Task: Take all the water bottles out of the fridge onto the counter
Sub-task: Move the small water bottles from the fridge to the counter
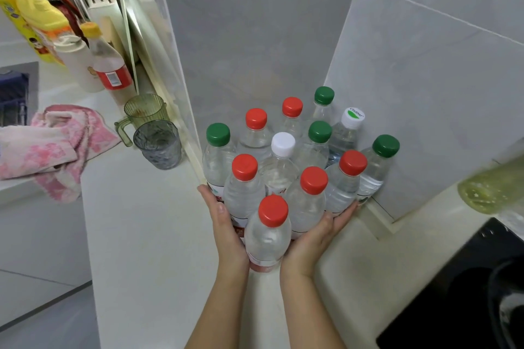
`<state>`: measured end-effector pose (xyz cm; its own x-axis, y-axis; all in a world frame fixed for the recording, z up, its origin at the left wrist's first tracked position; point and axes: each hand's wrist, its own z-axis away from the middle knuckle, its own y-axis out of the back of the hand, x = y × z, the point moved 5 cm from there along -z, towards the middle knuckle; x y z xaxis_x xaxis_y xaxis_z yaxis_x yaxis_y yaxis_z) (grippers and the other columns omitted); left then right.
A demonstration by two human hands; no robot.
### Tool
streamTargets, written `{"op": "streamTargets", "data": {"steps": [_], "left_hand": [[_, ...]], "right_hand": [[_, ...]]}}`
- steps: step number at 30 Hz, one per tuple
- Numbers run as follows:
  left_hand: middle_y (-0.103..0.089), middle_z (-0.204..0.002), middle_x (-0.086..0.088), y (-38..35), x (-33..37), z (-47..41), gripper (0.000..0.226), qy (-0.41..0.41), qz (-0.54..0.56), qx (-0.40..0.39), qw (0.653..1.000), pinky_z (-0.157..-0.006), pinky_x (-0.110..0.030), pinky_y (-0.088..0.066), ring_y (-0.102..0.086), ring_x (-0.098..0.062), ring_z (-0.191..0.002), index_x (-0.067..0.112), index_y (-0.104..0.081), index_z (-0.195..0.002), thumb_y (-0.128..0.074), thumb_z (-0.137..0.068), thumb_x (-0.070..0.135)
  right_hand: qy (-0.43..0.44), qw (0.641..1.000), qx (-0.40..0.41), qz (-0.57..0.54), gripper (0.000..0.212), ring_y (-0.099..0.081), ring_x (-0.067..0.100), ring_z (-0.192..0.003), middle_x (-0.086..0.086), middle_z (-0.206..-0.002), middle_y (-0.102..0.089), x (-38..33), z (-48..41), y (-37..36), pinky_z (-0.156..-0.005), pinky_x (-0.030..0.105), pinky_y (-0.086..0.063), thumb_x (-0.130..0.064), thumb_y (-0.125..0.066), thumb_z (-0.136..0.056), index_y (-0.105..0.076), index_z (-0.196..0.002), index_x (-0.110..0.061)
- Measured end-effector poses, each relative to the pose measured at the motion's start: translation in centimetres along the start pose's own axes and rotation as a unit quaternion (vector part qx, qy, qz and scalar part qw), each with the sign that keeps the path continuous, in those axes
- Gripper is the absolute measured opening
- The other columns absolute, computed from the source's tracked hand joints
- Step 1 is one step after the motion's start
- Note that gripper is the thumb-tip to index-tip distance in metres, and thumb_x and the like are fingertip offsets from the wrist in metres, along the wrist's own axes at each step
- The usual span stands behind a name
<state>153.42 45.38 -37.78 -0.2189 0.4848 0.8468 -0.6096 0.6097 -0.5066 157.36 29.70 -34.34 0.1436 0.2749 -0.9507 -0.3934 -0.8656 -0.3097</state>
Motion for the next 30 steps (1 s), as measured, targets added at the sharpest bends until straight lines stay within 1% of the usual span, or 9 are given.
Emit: {"op": "streamTargets", "data": {"steps": [4, 8, 11, 15, 18, 21, 25, 28, 30], "left_hand": [[-0.006, -0.164, -0.005, 0.2, -0.2, 0.0, 0.088, 0.006, -0.043, 0.007, 0.999, -0.12, -0.053, -0.018, -0.014, -0.024, -0.15, 0.035, -0.021, -0.154, -0.046, -0.082, 0.08], [-0.016, -0.159, 0.022, -1.2, 2.3, 1.6, 0.08, -0.072, -0.068, 0.032, 0.995, -0.119, -0.026, -0.021, -0.019, 0.003, -0.144, 0.033, -0.01, -0.155, -0.038, -0.088, 0.068], [-0.042, -0.138, 0.037, -1.4, 2.5, 1.9, 0.048, -0.105, -0.072, 0.01, 0.992, -0.103, -0.01, -0.035, -0.038, 0.014, -0.129, 0.034, -0.029, -0.143, -0.029, -0.098, 0.048], [-0.051, -0.141, 0.014, -1.7, 2.7, 2.0, 0.081, -0.058, -0.051, 0.012, 0.997, -0.108, -0.031, -0.037, -0.046, -0.008, -0.132, 0.027, -0.038, -0.144, -0.049, -0.081, 0.077], [-0.046, -0.14, 0.029, -2.1, 3.1, 2.2, 0.067, -0.063, -0.063, 0.029, 0.996, -0.107, -0.026, -0.035, -0.042, 0.001, -0.133, 0.04, -0.033, -0.144, -0.044, -0.085, 0.071], [-0.045, -0.144, 0.024, -1.9, 3.1, 2.3, 0.064, -0.069, -0.1, 0.03, 0.992, -0.107, -0.027, -0.036, -0.04, -0.004, -0.136, 0.043, -0.031, -0.144, -0.042, -0.086, 0.069], [-0.05, -0.143, 0.011, -1.8, 2.8, 2.1, 0.071, -0.039, -0.076, 0.01, 0.996, -0.11, -0.033, -0.037, -0.045, -0.012, -0.134, 0.033, -0.038, -0.144, -0.044, -0.086, 0.074], [-0.057, -0.125, 0.029, -2.0, 3.2, 2.2, 0.042, -0.051, -0.1, 0.017, 0.994, -0.096, -0.018, -0.044, -0.052, 0.003, -0.121, 0.045, -0.044, -0.128, -0.038, -0.091, 0.065], [-0.055, -0.137, 0.007, -1.7, 3.1, 2.2, 0.067, -0.024, -0.087, 0.015, 0.996, -0.106, -0.034, -0.042, -0.048, -0.015, -0.132, 0.033, -0.044, -0.137, -0.043, -0.085, 0.075]], "right_hand": [[0.007, 1.0, 0.002, 0.02, 0.055, -0.021, 0.011, -0.148, -0.012, -0.163, -0.015, 0.0, -0.1, 0.4, -0.12, 0.049, -0.023, -0.048, -0.039, -0.085, -0.027, -0.135, -0.066], [-0.003, 1.0, 0.001, 0.029, 0.072, -0.022, 0.008, -0.148, -0.011, -0.162, -0.017, -0.4, -0.1, 0.7, -0.12, 0.047, -0.023, -0.048, -0.038, -0.083, -0.02, -0.152, -0.04], [-0.012, 1.0, 0.0, 0.019, 0.074, -0.024, 0.008, -0.147, -0.013, -0.162, -0.017, -0.5, -0.4, 0.9, -0.12, 0.046, -0.025, -0.049, -0.038, -0.084, -0.017, -0.154, -0.036], [-0.022, 1.0, 0.003, 0.012, 0.074, -0.026, 0.009, -0.146, -0.014, -0.162, -0.017, -0.4, -0.6, 0.7, -0.12, 0.047, -0.026, -0.049, -0.037, -0.086, -0.013, -0.155, -0.038], [-0.016, 1.0, 0.01, -0.005, 0.06, -0.028, 0.01, -0.146, -0.015, -0.161, -0.019, -0.6, -0.5, 0.2, -0.119, 0.048, -0.026, -0.048, -0.037, -0.086, -0.023, -0.144, -0.058], [-0.021, 1.0, 0.009, -0.012, 0.05, -0.031, 0.013, -0.145, -0.016, -0.161, -0.022, -0.4, -0.4, 0.0, -0.118, 0.051, -0.027, -0.047, -0.037, -0.088, -0.029, -0.13, -0.072], [-0.015, 1.0, 0.007, -0.018, 0.059, -0.029, 0.011, -0.146, -0.013, -0.162, -0.02, -0.7, -0.3, -0.1, -0.119, 0.049, -0.027, -0.043, -0.035, -0.089, -0.022, -0.145, -0.056], [-0.028, 1.0, 0.003, 0.001, 0.068, -0.026, 0.01, -0.147, -0.012, -0.162, -0.018, -0.5, -0.6, 0.2, -0.12, 0.048, -0.025, -0.044, -0.037, -0.088, -0.017, -0.153, -0.042], [-0.025, 1.0, -0.005, 0.018, 0.07, -0.023, 0.009, -0.148, -0.012, -0.162, -0.017, -0.7, -0.6, 0.4, -0.121, 0.047, -0.023, -0.047, -0.038, -0.088, -0.016, -0.153, -0.041]]}}
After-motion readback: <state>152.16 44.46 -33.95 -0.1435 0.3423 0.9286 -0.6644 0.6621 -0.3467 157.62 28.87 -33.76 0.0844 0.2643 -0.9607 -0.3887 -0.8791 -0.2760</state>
